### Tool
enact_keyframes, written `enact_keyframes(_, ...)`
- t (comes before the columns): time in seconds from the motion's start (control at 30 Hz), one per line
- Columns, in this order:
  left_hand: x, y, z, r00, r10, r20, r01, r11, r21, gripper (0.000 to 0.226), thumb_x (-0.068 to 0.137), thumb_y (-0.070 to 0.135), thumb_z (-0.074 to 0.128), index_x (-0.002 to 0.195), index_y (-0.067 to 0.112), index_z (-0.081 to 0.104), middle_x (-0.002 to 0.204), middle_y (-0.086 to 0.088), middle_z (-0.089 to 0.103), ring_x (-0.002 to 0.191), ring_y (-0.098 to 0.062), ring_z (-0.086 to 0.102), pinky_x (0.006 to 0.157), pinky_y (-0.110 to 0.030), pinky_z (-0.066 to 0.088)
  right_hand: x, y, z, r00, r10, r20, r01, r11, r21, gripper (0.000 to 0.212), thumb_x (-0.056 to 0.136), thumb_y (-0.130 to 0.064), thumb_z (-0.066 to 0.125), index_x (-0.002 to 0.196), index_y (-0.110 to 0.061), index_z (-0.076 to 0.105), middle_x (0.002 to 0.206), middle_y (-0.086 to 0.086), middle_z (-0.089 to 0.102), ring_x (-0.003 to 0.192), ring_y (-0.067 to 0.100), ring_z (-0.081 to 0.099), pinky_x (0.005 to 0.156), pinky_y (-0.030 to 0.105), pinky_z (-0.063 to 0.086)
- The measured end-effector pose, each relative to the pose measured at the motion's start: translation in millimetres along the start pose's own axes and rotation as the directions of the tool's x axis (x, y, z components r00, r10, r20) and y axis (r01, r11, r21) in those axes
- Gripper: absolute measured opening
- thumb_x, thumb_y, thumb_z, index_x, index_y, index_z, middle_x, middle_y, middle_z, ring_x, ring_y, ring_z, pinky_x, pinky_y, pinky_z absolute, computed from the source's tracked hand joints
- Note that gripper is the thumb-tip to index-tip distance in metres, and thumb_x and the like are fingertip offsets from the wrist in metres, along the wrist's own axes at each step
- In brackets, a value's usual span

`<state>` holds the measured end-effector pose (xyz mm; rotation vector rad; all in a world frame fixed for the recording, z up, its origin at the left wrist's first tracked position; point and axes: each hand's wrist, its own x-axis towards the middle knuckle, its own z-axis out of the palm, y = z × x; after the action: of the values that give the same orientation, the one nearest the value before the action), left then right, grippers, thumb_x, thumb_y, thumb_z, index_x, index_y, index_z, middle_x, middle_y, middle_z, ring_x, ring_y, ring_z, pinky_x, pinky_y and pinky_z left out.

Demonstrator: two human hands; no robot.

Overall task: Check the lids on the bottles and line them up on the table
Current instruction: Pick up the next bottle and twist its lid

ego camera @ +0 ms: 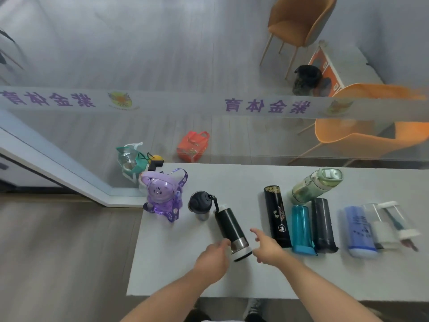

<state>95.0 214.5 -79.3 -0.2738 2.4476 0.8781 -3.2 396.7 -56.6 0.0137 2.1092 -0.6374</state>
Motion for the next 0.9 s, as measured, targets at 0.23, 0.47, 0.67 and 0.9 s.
enact_keyframes(0.23,7,26,59,0.944,-0.324,-0.066,0.268,0.867,-0.421,0.047,0.087,0.024,0.063,0.124,0.032,0.035,0.119,0.010,0.057,0.097,-0.012,0.060,0.084,-0.035,0.053,33,21,18,0.966,-0.134,0.223,0.119,0.990,0.080,0.091,0.084,0.000,0.058,0.156,-0.036,0.016,0.130,0.004,0.055,0.083,0.024,0.071,0.067,0.032,0.061)
enact_keyframes(0.47,-2,58,56,0.899,-0.362,-0.247,0.207,0.847,-0.489,0.043,0.087,0.026,0.068,0.123,0.034,0.045,0.121,0.008,0.061,0.105,-0.008,0.058,0.088,-0.026,0.048,16,24,-18,0.950,-0.190,0.249,0.151,0.974,0.168,0.079,0.084,-0.012,0.074,0.148,-0.035,0.033,0.111,0.003,0.062,0.092,0.025,0.070,0.079,0.035,0.061)
enact_keyframes(0.67,-12,80,35,0.893,-0.272,-0.358,0.102,0.898,-0.429,0.037,0.090,0.037,0.059,0.122,0.044,0.043,0.112,0.007,0.058,0.107,-0.012,0.052,0.091,-0.036,0.049,-5,13,-58,0.935,-0.188,0.300,0.130,0.971,0.202,0.061,0.084,-0.012,0.073,0.136,-0.035,0.051,0.102,0.012,0.072,0.077,0.018,0.070,0.085,0.040,0.062)
enact_keyframes(0.9,0,94,-5,0.844,-0.200,-0.498,0.029,0.944,-0.329,0.043,0.094,0.033,0.056,0.133,0.042,0.041,0.115,0.004,0.058,0.108,-0.016,0.052,0.089,-0.037,0.049,-19,-12,-81,0.950,-0.243,0.197,0.159,0.918,0.363,0.025,0.091,-0.030,0.069,0.115,-0.025,0.067,0.099,0.012,0.069,0.068,0.015,0.064,0.081,0.038,0.060)
